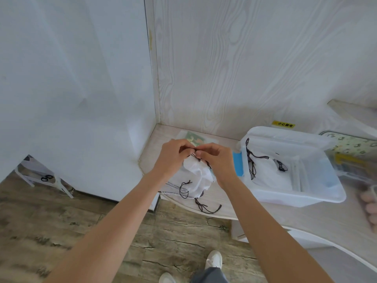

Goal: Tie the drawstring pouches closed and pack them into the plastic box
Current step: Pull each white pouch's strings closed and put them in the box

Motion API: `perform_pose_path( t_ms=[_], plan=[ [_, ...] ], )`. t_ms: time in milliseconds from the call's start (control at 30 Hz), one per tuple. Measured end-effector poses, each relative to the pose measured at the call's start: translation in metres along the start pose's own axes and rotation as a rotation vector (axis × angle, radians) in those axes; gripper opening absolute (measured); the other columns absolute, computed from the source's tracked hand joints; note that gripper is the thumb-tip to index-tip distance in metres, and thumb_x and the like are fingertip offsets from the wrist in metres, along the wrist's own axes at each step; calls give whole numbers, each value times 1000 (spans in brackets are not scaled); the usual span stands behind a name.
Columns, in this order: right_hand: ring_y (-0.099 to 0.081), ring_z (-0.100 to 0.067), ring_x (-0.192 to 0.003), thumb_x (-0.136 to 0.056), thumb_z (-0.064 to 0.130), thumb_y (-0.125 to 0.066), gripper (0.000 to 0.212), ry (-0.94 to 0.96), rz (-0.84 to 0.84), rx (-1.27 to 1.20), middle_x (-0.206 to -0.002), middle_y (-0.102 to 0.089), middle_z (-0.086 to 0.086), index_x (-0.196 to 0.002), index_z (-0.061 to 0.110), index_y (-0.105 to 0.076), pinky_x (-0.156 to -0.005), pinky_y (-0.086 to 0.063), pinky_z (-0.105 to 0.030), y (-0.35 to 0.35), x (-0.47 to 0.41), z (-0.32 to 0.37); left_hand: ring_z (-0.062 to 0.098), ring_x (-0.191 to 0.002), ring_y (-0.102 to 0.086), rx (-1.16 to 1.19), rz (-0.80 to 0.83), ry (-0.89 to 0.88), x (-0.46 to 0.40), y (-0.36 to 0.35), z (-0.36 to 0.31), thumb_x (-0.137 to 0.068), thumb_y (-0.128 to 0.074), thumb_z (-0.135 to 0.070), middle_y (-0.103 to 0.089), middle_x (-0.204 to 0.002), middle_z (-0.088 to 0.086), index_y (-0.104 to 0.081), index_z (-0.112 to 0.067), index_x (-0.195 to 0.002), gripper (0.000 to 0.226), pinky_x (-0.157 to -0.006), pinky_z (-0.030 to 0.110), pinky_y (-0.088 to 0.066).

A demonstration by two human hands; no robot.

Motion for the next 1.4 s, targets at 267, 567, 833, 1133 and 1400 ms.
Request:
perform_pose_path(
  t_ms=[267, 567, 833, 1133, 1400],
  plan=[
    [-60, -8, -75, -84, 2, -64, 16, 268, -207, 420, -96, -63, -1, -99, 8, -66, -68, -46, -7, 5, 4, 25, 13, -63, -59, 140, 15, 120, -5, -4, 9, -87, -60, -7, -65, -70, 1, -62, -18, -74, 17, -72, 29, -48],
    [-47, -11, -91, -80, -1, -64, 19, 510, -386, 647, -106, -52, -8, -97, 8, -64, -74, -40, -15, 14, 22, 36, 6, -57, -51, 374, 85, 253, 2, -16, 12, -94, -50, -3, -59, -68, 6, -64, -6, -84, 18, -60, 15, -40],
    [-52, -14, -103, -80, 19, -71, 13, 420, -243, 641, -117, -52, -4, -89, 10, -71, -74, -37, -18, 1, 15, 22, 12, -72, -57, 381, 84, 277, 5, -19, 14, -95, -48, -7, -63, -78, 4, -62, -5, -93, 14, -59, 10, -43],
    [-45, -2, -93, -85, 17, -66, 11, 307, -125, 624, -118, -49, 1, -89, 7, -70, -69, -35, -9, -2, 6, 16, -5, -59, -60, 332, 32, 230, 6, -9, 11, -92, -54, -8, -65, -74, 0, -61, -9, -90, 7, -52, 7, -42],
    [-58, -13, -85, -88, 9, -58, 6, 281, -176, 584, -100, -56, -3, -89, 5, -63, -74, -45, -18, 19, 1, 19, -6, -67, -63, 176, -41, 101, 6, 15, 10, -82, -66, -7, -68, -76, -11, -71, -20, -85, 14, -69, 7, -46]
  ],
)
Point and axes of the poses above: each hand's wrist, its own x-axis away from the middle knuckle, its own y-axis out of the back of the hand, z = x × y, the point moved 10 cm from there along -x, towards the middle knuckle
